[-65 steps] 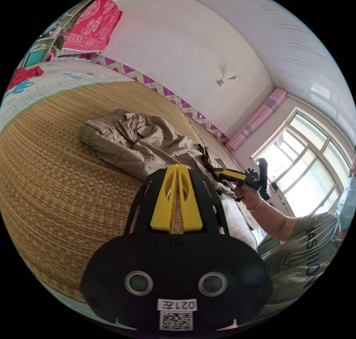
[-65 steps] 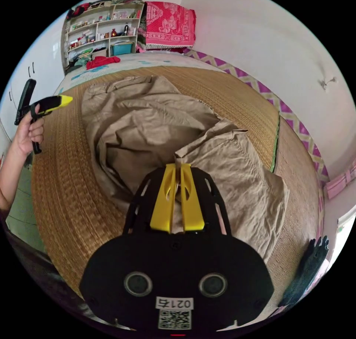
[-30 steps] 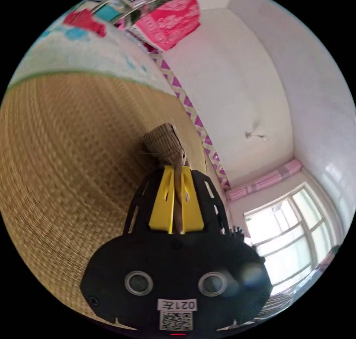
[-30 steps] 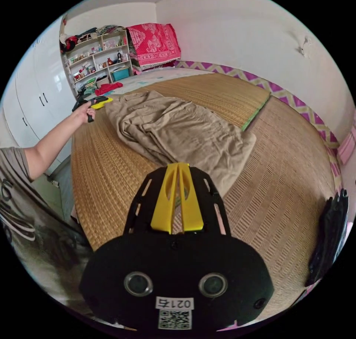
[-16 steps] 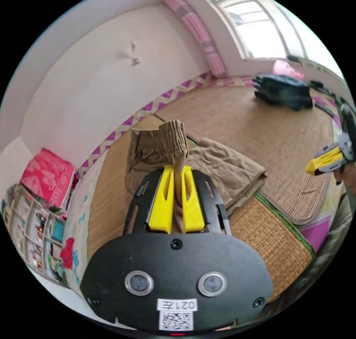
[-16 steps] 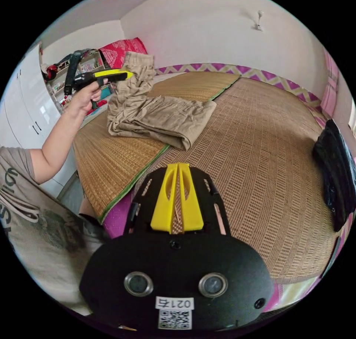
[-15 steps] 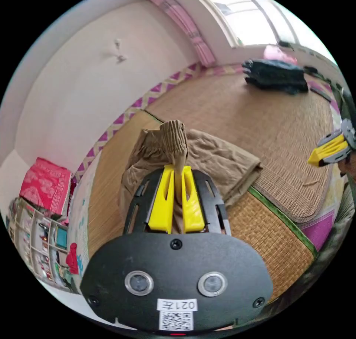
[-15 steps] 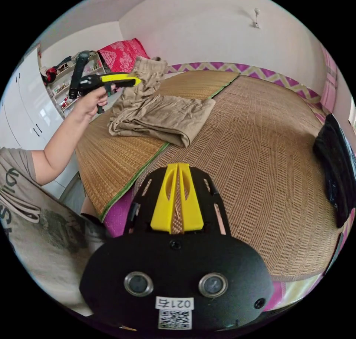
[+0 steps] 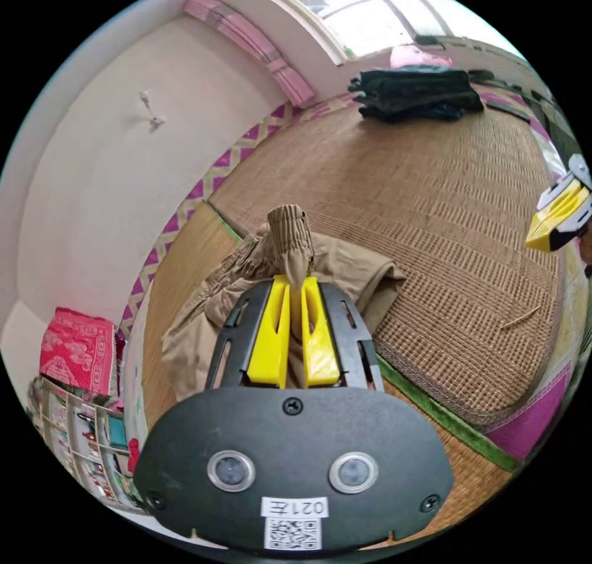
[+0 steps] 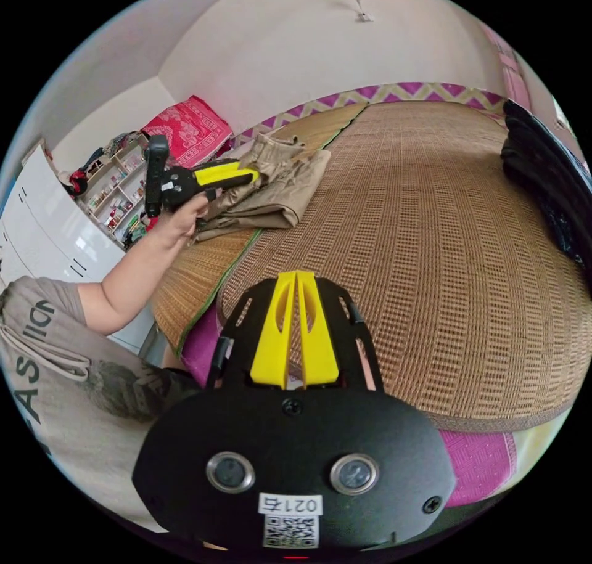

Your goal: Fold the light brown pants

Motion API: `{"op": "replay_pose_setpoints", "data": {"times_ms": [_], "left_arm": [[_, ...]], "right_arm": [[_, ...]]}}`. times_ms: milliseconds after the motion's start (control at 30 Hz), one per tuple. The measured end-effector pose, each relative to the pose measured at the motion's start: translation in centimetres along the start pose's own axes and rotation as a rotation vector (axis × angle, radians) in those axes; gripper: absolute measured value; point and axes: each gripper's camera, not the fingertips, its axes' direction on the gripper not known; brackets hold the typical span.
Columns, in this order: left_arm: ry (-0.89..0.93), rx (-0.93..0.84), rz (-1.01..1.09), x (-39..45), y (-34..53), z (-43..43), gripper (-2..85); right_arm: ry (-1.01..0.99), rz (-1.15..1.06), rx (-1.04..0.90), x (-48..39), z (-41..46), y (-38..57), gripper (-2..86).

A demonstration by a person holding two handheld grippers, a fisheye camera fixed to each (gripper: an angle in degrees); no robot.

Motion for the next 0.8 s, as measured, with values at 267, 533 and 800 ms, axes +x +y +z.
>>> {"op": "replay_pose_setpoints", "data": {"times_ms": [267, 533, 800], "left_arm": [[0.072, -0.011, 0.101, 3.2, -3.2, 3.5, -0.2], [0.185, 0.014, 0.055, 2.7, 2.0, 7.9, 6.6], [0.597, 0.245, -0.340, -15.3, 19.2, 6.0, 8.2]], "right_arm": [[-0.025, 0.030, -0.014, -9.0, 6.5, 14.4, -0.6], [-0.069, 0.015, 0.025, -18.5, 13.4, 21.9, -0.2], [-0.069, -0.196, 0.018, -29.4, 27.1, 16.5, 5.2]]}}
